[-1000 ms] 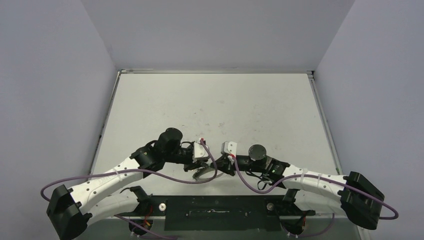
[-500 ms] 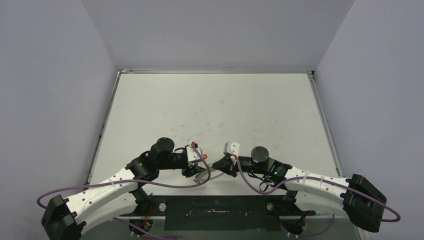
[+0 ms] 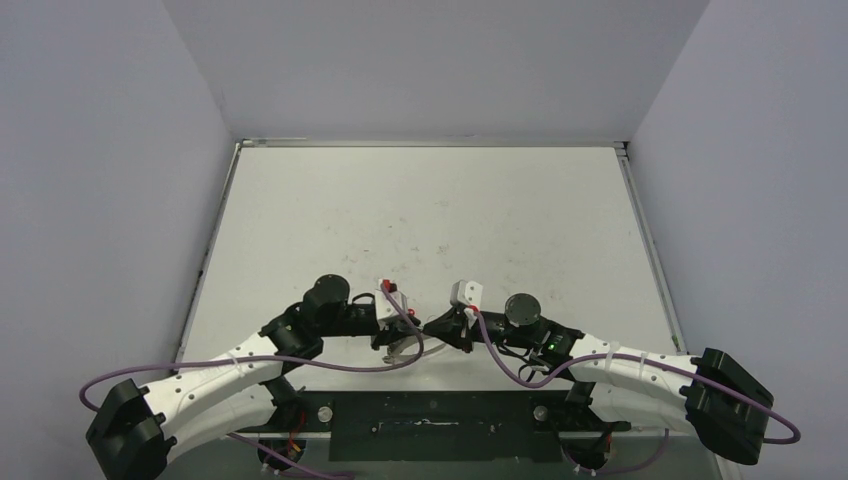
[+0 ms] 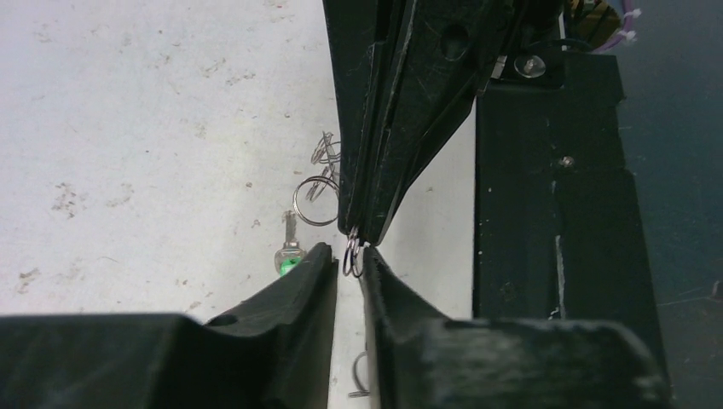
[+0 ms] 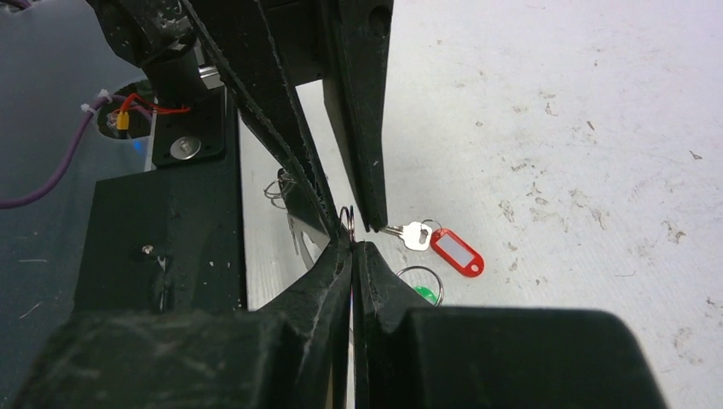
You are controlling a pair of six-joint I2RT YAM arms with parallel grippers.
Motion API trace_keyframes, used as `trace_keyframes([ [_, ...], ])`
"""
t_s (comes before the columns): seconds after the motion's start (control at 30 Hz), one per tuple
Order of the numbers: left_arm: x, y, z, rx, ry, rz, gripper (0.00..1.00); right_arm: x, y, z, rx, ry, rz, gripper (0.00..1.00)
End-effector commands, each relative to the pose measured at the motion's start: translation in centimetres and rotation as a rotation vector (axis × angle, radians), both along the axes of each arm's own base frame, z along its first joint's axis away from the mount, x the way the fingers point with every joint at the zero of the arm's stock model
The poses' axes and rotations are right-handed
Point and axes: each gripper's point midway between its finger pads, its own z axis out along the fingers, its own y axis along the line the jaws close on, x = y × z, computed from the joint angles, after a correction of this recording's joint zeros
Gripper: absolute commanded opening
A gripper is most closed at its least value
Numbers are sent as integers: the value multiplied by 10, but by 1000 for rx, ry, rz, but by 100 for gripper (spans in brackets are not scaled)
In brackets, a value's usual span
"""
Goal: Put the keys on the keyring
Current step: Pick up the keyring from the center of the board, then adjust the keyring.
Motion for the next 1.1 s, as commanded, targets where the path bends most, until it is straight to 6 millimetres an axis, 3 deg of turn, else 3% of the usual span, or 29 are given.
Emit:
trace_keyframes([
  [0.0, -1, -9, 15, -51, -31, -38, 9, 0, 7, 27, 100, -49, 8, 0],
  [0.07, 0, -8, 13, -33, -28, -43, 0, 0, 7, 27, 100, -49, 6, 0],
  [0.23, 1, -7, 14, 24, -16, -44, 0, 3, 4, 24, 76, -42, -20, 2],
  [0.4, 5, -1, 19, 93, 31, -3, 0, 10, -2, 27, 49, -53, -68, 32],
  [0.57, 7, 2, 24, 168, 87, 18, 0, 19, -15, 31, 32, -74, -145, 50],
  [0.87, 25, -3, 51, 152, 161, 151, 0, 24, -20, 35, -57, -88, -190, 55],
  [1.0, 43, -10, 61, 86, 227, 279, 0, 26, -18, 38, -52, -102, -231, 57],
  [1.07, 57, -8, 62, 77, 241, 372, 0, 26, -16, 39, -46, -114, -247, 64],
])
